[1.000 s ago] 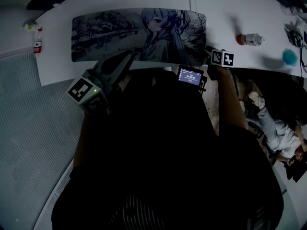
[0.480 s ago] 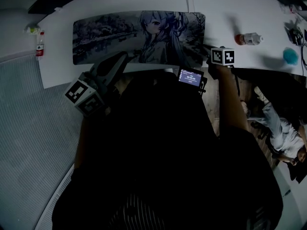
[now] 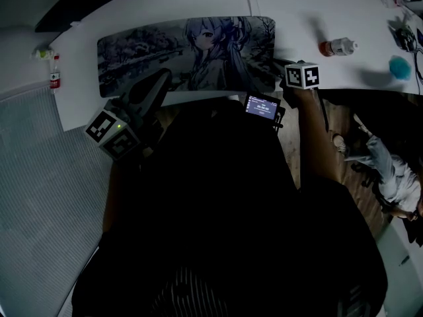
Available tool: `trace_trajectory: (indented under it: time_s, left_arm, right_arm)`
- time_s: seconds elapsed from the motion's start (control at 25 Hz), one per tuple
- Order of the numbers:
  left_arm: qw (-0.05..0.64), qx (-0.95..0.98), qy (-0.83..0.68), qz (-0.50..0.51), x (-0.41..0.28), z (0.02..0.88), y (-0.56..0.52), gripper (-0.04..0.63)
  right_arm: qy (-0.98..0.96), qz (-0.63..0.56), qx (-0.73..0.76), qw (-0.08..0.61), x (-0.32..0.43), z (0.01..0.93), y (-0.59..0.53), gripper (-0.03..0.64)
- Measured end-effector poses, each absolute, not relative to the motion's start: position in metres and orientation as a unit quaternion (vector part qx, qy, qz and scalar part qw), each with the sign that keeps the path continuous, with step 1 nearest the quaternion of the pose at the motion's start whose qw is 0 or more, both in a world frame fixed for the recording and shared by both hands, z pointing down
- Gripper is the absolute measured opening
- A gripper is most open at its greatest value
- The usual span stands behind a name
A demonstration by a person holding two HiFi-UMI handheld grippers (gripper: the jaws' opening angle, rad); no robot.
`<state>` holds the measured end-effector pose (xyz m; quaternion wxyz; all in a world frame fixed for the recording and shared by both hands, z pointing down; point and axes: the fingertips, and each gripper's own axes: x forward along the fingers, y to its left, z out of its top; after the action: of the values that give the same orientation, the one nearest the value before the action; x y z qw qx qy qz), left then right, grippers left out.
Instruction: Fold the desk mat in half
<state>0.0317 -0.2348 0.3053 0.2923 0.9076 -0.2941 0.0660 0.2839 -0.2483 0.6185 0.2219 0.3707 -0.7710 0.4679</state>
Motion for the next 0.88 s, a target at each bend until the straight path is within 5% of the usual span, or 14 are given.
trace_trajectory:
  time_s: [0.56,0.88]
  left_arm:
    - [0.284,0.913,-0.29,0.048,0.012,0.309,-0.251,0.006]
    - [0.285,0.914,-0.289,0.024,-0.063,0.309,-0.269,0.006]
  right_arm:
    - [-0.767,0.467,0.376,0.229,0.276,0.605,-0.249,0.009]
    - [-0.716,0.475,0.43,0.277,0.273,0.612,-0.247,0.009]
